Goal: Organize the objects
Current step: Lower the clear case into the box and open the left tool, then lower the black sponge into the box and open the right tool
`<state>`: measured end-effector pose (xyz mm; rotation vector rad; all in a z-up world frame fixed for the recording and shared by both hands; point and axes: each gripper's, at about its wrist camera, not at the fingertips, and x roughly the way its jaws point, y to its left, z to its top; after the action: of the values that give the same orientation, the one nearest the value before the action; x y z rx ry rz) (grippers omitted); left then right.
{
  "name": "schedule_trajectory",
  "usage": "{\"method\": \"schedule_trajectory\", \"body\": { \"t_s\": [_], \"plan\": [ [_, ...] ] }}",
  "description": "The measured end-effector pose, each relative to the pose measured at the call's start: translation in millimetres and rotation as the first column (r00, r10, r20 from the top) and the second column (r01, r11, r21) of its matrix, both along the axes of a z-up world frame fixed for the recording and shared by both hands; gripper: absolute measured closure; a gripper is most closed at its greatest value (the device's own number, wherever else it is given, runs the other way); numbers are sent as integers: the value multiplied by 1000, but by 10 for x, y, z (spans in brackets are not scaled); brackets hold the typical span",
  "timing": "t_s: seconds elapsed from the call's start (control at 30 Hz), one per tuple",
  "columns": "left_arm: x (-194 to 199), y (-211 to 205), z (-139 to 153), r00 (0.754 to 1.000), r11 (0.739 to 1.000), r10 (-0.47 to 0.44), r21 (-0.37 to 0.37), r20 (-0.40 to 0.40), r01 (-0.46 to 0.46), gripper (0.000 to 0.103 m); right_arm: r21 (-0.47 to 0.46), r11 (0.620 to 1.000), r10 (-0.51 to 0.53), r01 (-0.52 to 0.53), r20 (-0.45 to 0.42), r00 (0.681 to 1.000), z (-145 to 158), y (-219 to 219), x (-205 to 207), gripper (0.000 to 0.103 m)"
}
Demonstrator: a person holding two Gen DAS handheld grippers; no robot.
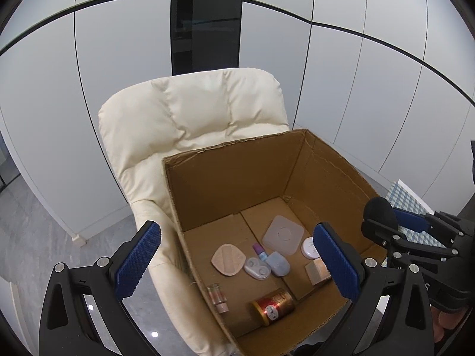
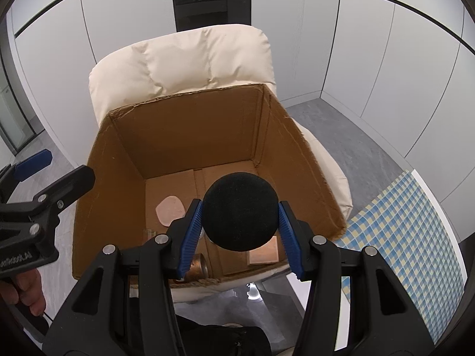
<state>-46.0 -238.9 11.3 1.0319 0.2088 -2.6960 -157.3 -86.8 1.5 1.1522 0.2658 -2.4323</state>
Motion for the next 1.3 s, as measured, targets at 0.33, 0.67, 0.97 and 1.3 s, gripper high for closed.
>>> {"method": "schedule_trajectory", "body": {
  "t_s": [0.33,0.67,0.97,1.3],
  "plan": [
    [127,-197,1,1000,1000,28,-5,3,-28,0,-2,999,48,-48,3,999,-3,-298,19,50],
    [248,-406,-11,998,998,64,1,9,-64,0,1,996,87,-87,2,996,-13,-571,44,49],
    [262,-454,-4,997,997,75,2,6,-75,0,26,995,99,-98,-11,995,-44,-684,69,25],
    [227,-399,-9,998,998,68,1,9,-68,0,43,999,25,-25,-3,1000,-75,-544,-23,7]
  ]
}}
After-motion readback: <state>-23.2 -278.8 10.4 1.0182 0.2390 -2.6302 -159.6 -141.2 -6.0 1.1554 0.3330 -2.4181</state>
